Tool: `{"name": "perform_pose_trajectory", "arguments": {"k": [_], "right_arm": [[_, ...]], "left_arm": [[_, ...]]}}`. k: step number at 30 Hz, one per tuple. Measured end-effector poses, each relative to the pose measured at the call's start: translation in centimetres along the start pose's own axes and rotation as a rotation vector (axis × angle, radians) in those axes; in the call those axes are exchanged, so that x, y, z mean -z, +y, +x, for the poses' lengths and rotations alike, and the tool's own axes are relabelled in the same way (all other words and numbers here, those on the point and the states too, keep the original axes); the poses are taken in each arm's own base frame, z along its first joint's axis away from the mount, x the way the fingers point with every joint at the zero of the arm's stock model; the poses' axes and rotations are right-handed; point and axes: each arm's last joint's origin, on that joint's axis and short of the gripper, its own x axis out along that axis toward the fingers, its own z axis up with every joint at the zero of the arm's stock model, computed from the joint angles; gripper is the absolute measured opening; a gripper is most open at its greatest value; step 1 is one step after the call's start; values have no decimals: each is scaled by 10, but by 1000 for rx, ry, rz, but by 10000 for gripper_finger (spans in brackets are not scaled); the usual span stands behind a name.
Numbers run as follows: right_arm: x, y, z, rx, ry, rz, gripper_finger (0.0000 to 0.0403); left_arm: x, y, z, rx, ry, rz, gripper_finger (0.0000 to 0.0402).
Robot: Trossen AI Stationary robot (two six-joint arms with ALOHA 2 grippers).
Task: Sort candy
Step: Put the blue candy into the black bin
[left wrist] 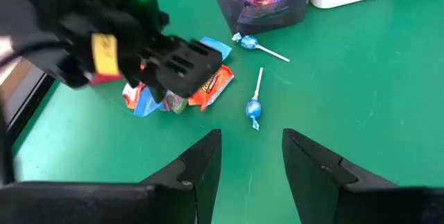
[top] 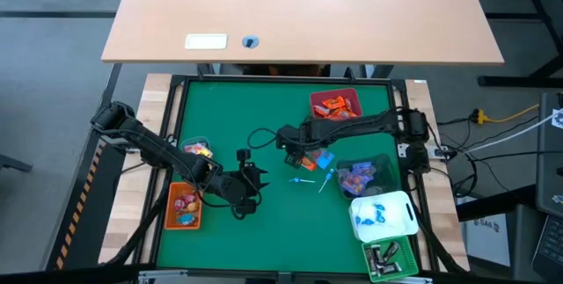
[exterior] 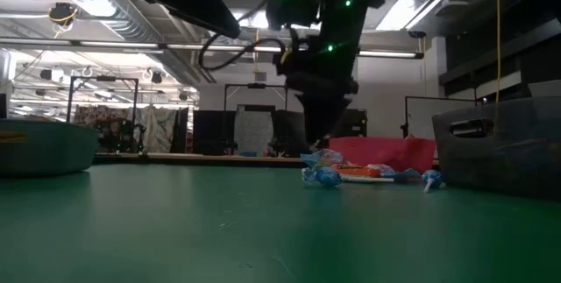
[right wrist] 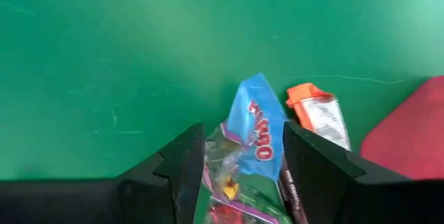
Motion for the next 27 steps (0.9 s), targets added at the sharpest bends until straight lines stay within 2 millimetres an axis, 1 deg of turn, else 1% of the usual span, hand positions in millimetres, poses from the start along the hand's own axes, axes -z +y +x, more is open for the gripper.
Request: {"name": "perform_pose_trajectory", "arguments": {"k": [6, 10, 12, 14, 16, 22, 24, 27], "right_arm": [[3, 6, 23, 26, 46, -15, 195], [4, 8, 29, 32, 62, -20, 193], [4, 8, 30, 33, 63, -20, 182], [4, 8, 30, 33, 63, -20, 163], [4, 8, 30, 33, 62, -19, 135], [4, 7, 30, 65, 49, -21, 23], [3, 8, 30, 87, 39, -23, 8], [5, 12, 27, 100, 21, -34, 19]], "left_arm": [[0, 0, 0, 0, 0, 0, 141], [0, 0, 0, 0, 0, 0, 141], [0, 0, 0, 0, 0, 0, 141], [0, 0, 0, 0, 0, 0, 141], [0, 0, 0, 0, 0, 0, 141], [0, 0, 0, 0, 0, 0, 141], [0, 0, 0, 0, 0, 0, 141], [0, 0, 0, 0, 0, 0, 141]]}}
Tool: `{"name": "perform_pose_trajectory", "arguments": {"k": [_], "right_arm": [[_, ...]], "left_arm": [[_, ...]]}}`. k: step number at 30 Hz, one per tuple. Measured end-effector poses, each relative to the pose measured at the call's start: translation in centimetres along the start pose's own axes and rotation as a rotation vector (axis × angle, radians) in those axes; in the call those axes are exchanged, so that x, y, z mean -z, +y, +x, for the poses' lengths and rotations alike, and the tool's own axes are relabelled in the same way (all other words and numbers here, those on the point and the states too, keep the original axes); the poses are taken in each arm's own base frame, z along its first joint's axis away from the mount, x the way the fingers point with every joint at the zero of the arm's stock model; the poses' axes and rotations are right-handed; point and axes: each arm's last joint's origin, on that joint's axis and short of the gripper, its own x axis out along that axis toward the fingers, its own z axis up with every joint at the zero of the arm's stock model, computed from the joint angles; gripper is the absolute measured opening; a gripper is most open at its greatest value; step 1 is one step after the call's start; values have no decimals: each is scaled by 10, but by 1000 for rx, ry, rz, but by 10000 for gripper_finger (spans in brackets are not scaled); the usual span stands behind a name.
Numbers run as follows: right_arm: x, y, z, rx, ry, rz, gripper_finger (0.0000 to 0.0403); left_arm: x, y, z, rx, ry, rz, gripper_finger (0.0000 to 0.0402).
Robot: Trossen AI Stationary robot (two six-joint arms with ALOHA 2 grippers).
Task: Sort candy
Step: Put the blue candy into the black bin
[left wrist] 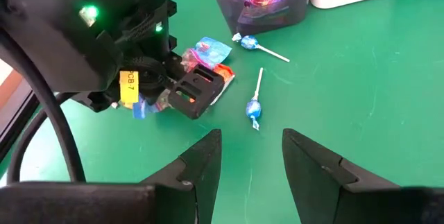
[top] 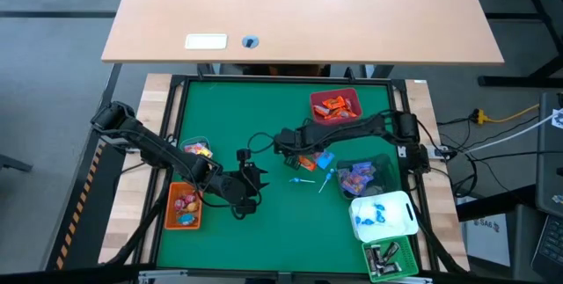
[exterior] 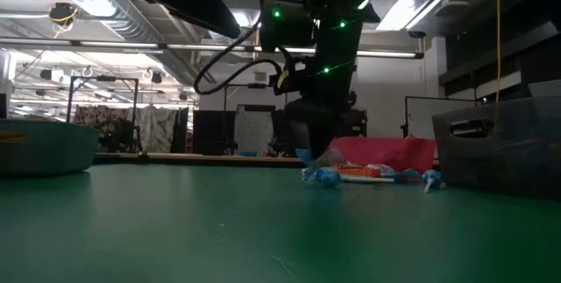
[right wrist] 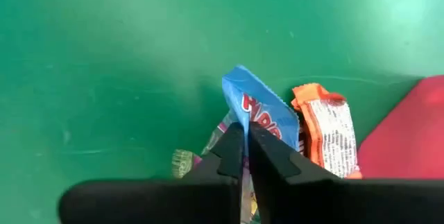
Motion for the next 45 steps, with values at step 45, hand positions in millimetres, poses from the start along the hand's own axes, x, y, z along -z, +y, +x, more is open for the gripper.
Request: {"name": "perform_pose_trajectory", "arguments": {"k": [45], "right_arm": [[134, 4, -182, -70, 182, -292, 5]], "left_arm": [[-1, 0, 0, 2, -8, -13, 141]]}}
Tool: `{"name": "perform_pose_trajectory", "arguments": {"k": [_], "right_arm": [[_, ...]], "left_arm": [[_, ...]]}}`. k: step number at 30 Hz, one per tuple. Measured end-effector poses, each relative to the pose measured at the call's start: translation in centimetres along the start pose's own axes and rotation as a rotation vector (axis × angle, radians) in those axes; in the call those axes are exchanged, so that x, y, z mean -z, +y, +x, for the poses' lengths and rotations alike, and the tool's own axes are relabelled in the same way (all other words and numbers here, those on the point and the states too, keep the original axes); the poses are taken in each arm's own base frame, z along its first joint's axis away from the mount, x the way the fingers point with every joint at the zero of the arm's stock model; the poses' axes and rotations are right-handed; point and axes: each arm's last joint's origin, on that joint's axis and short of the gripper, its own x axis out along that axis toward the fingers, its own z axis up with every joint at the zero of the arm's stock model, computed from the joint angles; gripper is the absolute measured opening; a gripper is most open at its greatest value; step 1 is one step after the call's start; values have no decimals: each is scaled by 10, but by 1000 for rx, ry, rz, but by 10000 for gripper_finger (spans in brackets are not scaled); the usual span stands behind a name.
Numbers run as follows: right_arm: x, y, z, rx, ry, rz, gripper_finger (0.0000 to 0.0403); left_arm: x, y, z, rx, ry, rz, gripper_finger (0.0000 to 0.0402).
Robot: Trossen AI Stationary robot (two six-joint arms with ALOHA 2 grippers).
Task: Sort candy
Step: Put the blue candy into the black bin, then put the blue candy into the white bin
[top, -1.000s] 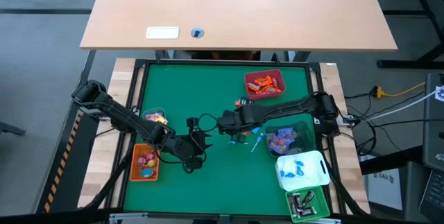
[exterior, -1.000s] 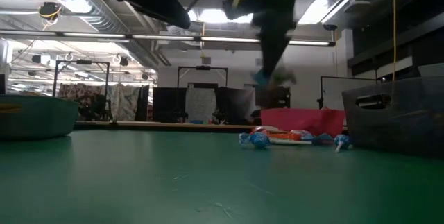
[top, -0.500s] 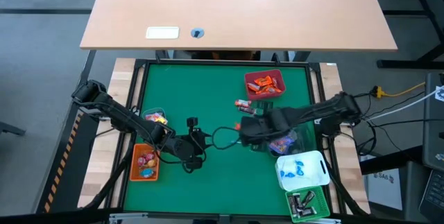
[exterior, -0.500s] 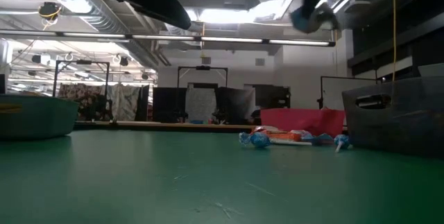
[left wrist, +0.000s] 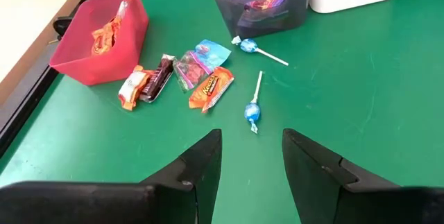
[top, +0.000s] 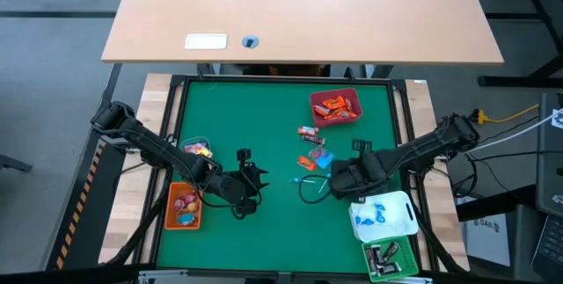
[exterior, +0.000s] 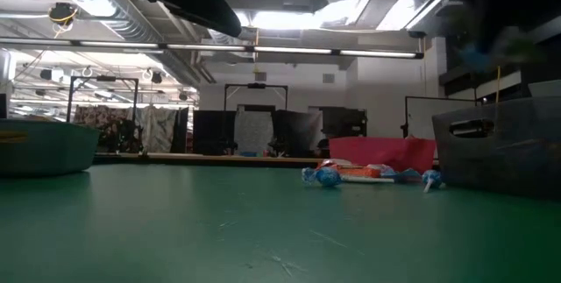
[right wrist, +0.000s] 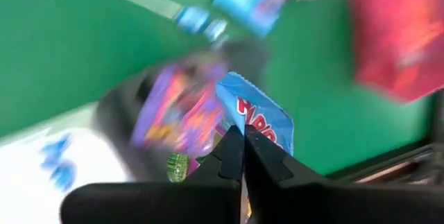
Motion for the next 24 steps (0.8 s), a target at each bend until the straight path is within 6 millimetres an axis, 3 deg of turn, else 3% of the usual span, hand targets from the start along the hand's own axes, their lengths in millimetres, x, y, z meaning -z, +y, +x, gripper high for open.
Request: {"name": "perform_pose_trajectory", "arguments": {"k": [6, 16, 24], "right_arm": [[7, 7, 11, -183, 159, -2, 5], [7, 7, 13, -181, 173, 30, 11], [7, 7, 14, -171, 177, 65, 103]], "left_arm": [[0, 0, 0, 0, -1, 0, 141], [0, 0, 0, 0, -1, 0, 141], [0, 0, 0, 0, -1, 0, 141]]}}
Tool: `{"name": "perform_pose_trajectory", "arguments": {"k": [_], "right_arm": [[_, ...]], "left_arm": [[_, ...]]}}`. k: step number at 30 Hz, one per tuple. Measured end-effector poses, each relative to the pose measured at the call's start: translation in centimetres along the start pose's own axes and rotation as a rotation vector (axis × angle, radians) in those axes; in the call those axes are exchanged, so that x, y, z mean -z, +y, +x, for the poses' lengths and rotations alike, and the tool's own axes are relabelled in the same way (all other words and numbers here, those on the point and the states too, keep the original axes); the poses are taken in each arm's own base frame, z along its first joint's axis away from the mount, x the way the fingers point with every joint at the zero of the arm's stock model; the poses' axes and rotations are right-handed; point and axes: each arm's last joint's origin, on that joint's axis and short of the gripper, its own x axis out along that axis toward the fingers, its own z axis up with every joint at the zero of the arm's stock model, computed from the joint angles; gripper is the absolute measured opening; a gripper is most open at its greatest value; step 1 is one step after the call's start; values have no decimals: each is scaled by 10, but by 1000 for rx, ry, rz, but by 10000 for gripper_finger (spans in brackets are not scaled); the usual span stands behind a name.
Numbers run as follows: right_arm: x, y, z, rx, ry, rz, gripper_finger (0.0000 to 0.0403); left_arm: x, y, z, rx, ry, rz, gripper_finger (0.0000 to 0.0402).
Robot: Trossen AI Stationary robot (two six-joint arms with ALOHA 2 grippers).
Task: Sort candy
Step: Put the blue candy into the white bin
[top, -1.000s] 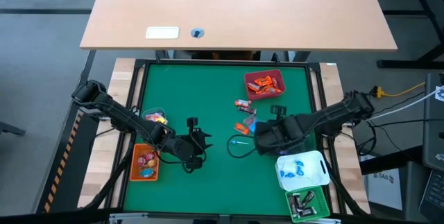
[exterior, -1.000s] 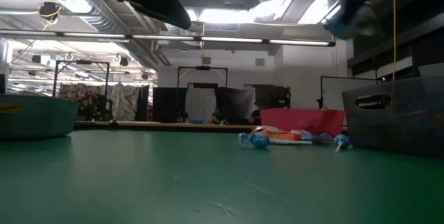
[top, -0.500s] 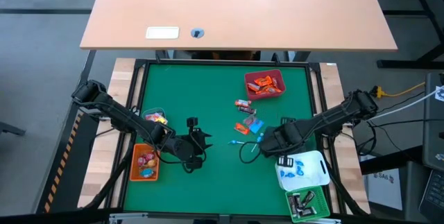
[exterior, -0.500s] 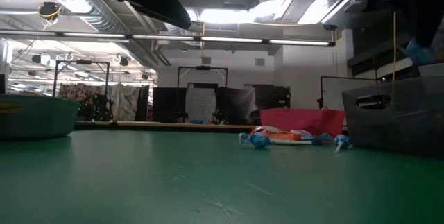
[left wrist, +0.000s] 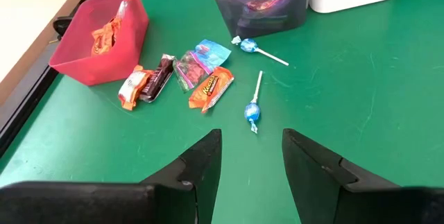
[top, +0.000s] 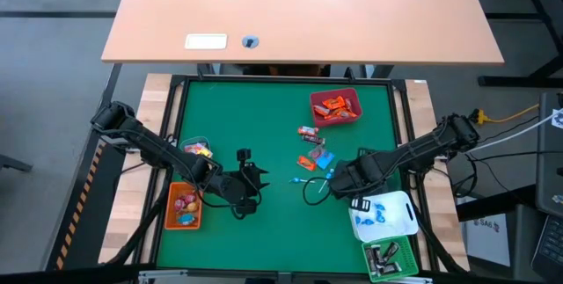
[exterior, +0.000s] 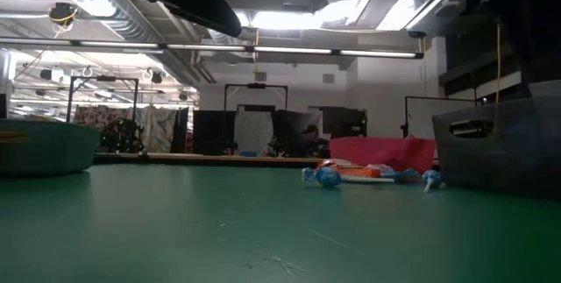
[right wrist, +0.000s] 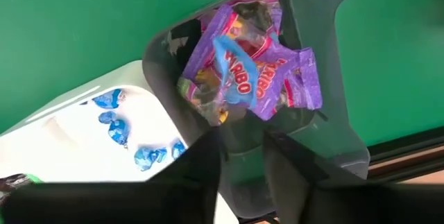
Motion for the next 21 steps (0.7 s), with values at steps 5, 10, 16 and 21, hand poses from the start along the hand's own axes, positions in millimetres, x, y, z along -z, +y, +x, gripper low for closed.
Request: {"name": "perform_pose_trajectory", "arguments": {"k": [5, 10, 16, 21], "right_arm": [[0, 0, 0, 2, 0, 0, 153], [0, 0, 0, -8, 8, 0, 166], [0, 0, 0, -10, 8, 0, 167], [0, 0, 0, -13, 11, 0, 167]], "left_arm": [[0, 0, 0, 0, 0, 0, 141], [-1, 0, 0, 1, -9, -7, 141], [-13, 5, 4, 1, -96, -81, 141], [-23, 12, 8, 26, -169, -119, 141]]}}
